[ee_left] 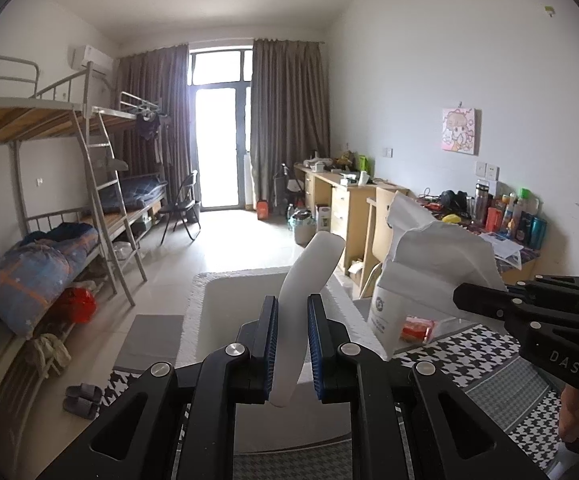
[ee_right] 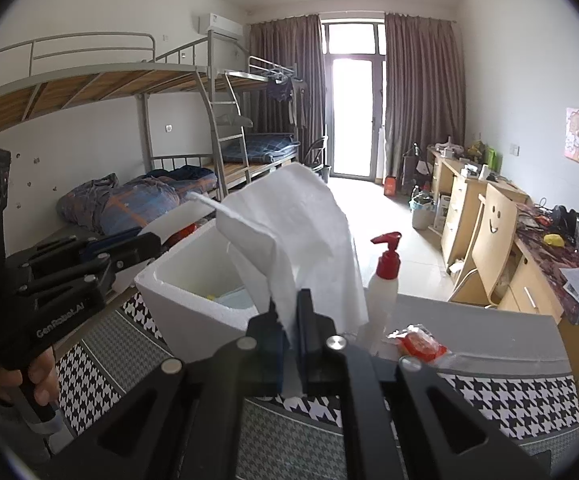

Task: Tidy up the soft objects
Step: 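Lift and carry the tissues and foam roll toward the foam box with both tools, then lower the foam roll into the foam box and open the left tool, then lower the white tissues into the foam box and open the right tool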

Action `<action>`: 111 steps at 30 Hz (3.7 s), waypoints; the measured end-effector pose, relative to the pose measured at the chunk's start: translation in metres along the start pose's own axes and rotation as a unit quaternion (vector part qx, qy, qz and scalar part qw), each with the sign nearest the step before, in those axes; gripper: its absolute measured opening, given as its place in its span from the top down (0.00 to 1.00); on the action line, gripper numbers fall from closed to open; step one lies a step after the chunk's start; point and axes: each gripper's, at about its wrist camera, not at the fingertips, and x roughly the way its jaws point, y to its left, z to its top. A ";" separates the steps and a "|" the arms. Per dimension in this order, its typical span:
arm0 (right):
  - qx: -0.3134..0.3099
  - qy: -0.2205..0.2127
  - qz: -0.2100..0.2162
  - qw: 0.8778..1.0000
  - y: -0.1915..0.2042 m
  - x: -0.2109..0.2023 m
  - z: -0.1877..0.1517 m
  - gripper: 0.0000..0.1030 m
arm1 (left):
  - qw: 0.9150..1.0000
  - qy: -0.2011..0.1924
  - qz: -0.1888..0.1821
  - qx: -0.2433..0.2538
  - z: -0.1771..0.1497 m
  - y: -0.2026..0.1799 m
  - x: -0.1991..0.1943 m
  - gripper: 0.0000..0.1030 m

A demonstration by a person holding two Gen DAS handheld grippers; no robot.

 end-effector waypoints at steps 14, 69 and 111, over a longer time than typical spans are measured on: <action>0.004 0.012 0.005 1.000 0.010 0.024 0.014 0.92 | 1.000 0.016 0.013 -0.010 0.003 0.006 0.018 0.85; -0.010 0.028 0.022 0.999 0.027 0.054 0.023 0.92 | 0.997 0.025 0.062 -0.039 0.001 0.038 0.027 0.01; -0.006 0.084 0.056 0.995 0.042 0.105 0.023 0.62 | 0.995 0.022 0.086 -0.051 -0.014 0.058 0.008 0.01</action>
